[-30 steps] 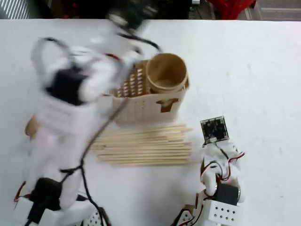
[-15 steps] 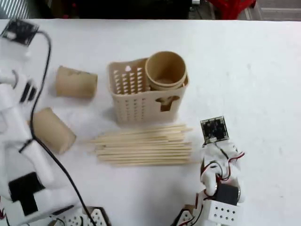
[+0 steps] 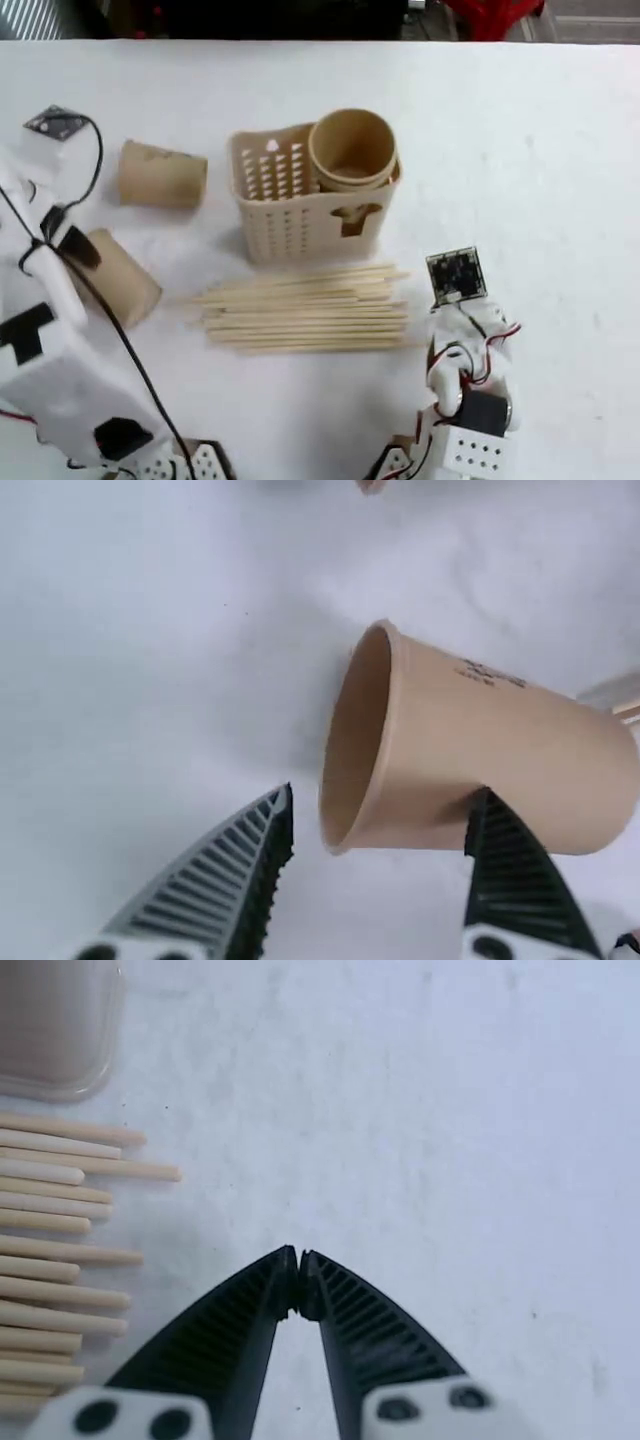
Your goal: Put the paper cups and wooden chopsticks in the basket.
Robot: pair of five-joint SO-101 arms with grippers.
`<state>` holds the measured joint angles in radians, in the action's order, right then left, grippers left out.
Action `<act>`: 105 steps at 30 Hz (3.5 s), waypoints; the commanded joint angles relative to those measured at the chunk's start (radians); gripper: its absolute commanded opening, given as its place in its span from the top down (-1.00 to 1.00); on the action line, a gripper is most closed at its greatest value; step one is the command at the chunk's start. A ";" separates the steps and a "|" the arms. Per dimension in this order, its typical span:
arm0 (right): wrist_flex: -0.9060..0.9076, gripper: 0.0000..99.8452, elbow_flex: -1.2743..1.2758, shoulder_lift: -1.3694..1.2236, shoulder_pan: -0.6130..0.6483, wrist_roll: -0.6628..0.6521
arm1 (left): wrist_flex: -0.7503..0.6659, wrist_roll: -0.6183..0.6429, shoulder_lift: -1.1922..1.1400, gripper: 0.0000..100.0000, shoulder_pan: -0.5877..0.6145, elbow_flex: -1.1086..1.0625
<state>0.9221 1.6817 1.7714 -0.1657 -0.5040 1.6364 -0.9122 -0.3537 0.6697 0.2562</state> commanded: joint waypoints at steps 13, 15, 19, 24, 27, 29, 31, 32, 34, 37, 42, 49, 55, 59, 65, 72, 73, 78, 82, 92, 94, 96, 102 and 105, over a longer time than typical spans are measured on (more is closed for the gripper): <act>-0.024 0.96 0.009 -0.007 0.013 -0.014 | 0.149 0.029 -0.291 0.46 -0.093 0.265; -0.024 0.96 0.009 -0.007 0.013 -0.014 | 0.149 0.029 -0.283 0.52 -0.111 0.265; -0.027 0.96 0.009 -0.007 0.013 -0.014 | 0.149 0.029 -0.263 0.65 -0.127 0.267; -0.027 0.96 0.009 -0.007 0.013 -0.014 | 0.149 0.029 -0.200 0.88 -0.127 0.267; -0.027 0.96 0.009 -0.007 0.013 -0.014 | 0.149 0.029 -0.131 0.96 -0.127 0.267; -0.027 0.96 0.009 -0.007 0.013 -0.014 | 0.149 0.029 -0.076 0.96 -0.127 0.267; -0.027 0.96 0.009 -0.007 0.013 -0.014 | 0.150 0.029 -0.021 0.96 -0.127 0.265; -0.027 0.96 0.009 -0.007 0.013 -0.014 | 0.150 0.029 0.002 0.96 -0.127 0.265; -0.027 0.96 0.009 -0.007 0.013 -0.014 | 0.150 0.029 0.047 0.96 -0.127 0.265; -0.027 0.96 0.009 -0.007 0.013 -0.014 | 0.150 0.029 0.124 0.96 -0.124 0.267; -0.027 0.96 0.009 -0.007 0.013 -0.014 | 0.149 0.029 0.297 0.96 -0.127 0.275; -0.027 0.96 0.009 -0.007 0.013 -0.014 | 0.140 0.103 0.605 0.96 -0.199 0.278; -0.025 0.96 0.009 -0.007 0.013 -0.014 | 0.058 0.318 0.822 0.96 -0.366 0.278; -0.025 0.96 0.009 -0.007 0.013 -0.014 | -0.017 0.460 0.869 0.96 -0.521 0.278; -0.027 0.96 0.009 -0.007 0.013 -0.014 | -0.118 0.571 0.866 0.96 -0.802 0.265; -0.027 0.96 0.009 -0.007 0.013 -0.014 | -0.176 0.583 0.707 0.96 -1.013 0.270; -0.027 0.96 0.009 -0.007 0.013 -0.014 | -0.187 0.600 0.668 0.96 -1.013 0.278; -0.027 0.96 0.009 -0.007 0.013 -0.014 | -0.221 0.608 0.553 0.96 -1.018 0.278; -0.028 0.96 0.009 -0.007 0.013 -0.014 | -0.218 0.605 0.521 0.96 -1.020 0.278; -0.028 0.96 0.009 -0.007 0.013 -0.014 | -0.189 0.400 0.506 0.96 -1.059 0.265; -0.028 0.96 0.009 -0.007 0.013 -0.014 | -0.157 0.328 0.489 0.96 -1.102 0.267; -0.028 0.96 0.009 -0.007 0.013 -0.014 | -0.135 0.279 0.478 0.96 -1.152 0.267; -0.028 0.96 0.009 -0.007 0.013 -0.014 | -0.133 0.244 0.464 0.96 -1.210 0.267; -0.028 0.96 0.009 -0.007 0.013 -0.014 | -0.130 0.230 0.464 0.96 -1.207 0.267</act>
<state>0.9221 1.6817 1.7714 -0.1657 -0.5040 1.5044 -0.6590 0.1082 -0.5240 0.5033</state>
